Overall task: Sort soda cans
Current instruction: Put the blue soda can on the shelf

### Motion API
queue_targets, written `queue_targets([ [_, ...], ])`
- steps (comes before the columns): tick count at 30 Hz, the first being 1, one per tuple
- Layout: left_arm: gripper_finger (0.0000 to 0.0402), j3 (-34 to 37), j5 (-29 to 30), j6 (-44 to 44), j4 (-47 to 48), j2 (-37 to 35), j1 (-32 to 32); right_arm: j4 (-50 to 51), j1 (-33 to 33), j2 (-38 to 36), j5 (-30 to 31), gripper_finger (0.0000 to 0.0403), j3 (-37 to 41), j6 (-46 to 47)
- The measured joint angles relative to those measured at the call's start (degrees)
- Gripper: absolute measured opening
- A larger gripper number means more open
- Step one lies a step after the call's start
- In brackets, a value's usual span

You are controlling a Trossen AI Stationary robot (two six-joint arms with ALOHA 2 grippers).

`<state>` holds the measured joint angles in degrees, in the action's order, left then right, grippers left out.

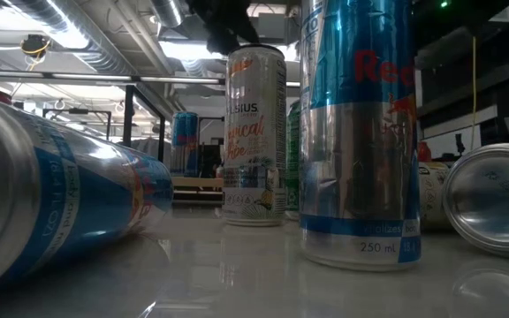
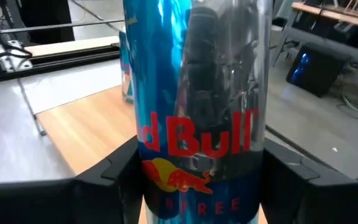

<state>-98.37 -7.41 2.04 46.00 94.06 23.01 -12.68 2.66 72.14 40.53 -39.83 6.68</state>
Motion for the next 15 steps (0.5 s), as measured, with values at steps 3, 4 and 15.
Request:
queue_targets([
  [3, 0.0316, 0.0, -0.21, 0.0, -1.74, 0.0, -0.87, -4.49, -1.43, 1.89, -0.16, 0.0227, 0.0, -2.7],
  [4, 0.0316, 0.0, -0.23, -0.02, -2.36, 0.0, -1.19, -5.89, -1.88, 2.5, -0.15, 0.0227, 0.0, -3.27],
  [15, 0.0316, 0.0, 5.02, 0.02, -9.14, 0.0, -5.63, -14.0, -3.43, 7.48, -0.56, 0.0227, 0.0, -4.3],
])
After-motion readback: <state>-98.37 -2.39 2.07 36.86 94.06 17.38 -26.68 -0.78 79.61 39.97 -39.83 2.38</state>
